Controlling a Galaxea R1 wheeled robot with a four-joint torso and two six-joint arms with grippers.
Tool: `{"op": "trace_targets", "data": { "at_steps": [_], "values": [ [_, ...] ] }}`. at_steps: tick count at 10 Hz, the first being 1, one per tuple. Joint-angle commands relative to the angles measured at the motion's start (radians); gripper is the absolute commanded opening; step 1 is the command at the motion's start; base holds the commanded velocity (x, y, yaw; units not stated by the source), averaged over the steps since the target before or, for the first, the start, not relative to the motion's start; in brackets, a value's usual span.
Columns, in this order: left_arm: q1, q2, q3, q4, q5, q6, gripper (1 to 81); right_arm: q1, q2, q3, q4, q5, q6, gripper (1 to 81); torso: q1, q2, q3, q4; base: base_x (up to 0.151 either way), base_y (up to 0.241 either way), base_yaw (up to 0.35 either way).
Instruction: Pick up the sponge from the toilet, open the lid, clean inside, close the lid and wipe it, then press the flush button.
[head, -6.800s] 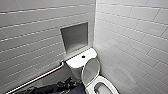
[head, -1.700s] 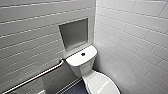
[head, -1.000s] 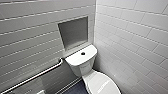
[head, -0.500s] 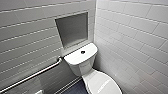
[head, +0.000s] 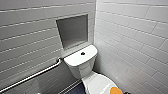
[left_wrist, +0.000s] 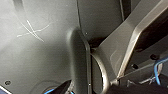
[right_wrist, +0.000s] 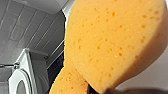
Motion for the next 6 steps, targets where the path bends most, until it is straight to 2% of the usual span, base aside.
{"op": "trace_targets", "data": {
  "at_steps": [1, 2, 4, 6],
  "values": [
    [0.005, 0.001, 0.011, 0.000, 0.079, 0.000, 81.1, 0.204, -0.018, 0.028, 0.015, -0.092, 0.060, 1.0, 0.000, 0.001, -0.091, 0.000, 0.000, 0.000, 0.000],
    [0.005, 0.000, 0.009, -0.001, 0.080, 0.000, 81.1, 0.241, -0.013, 0.030, 0.013, -0.095, 0.074, 1.0, 0.004, -0.010, -0.112, 0.000, 0.000, 0.000, 0.000],
    [0.005, 0.000, 0.011, -0.004, 0.080, 0.000, 81.1, 0.296, 0.010, 0.018, 0.009, -0.156, 0.096, 1.0, 0.008, -0.015, -0.178, 0.000, 0.000, 0.000, 0.000],
    [0.005, 0.003, 0.011, -0.004, 0.080, 0.000, 81.1, 0.334, 0.036, -0.013, 0.012, -0.156, 0.105, 1.0, 0.009, -0.015, -0.248, 0.000, 0.000, 0.000, 0.000]
  ]
}}
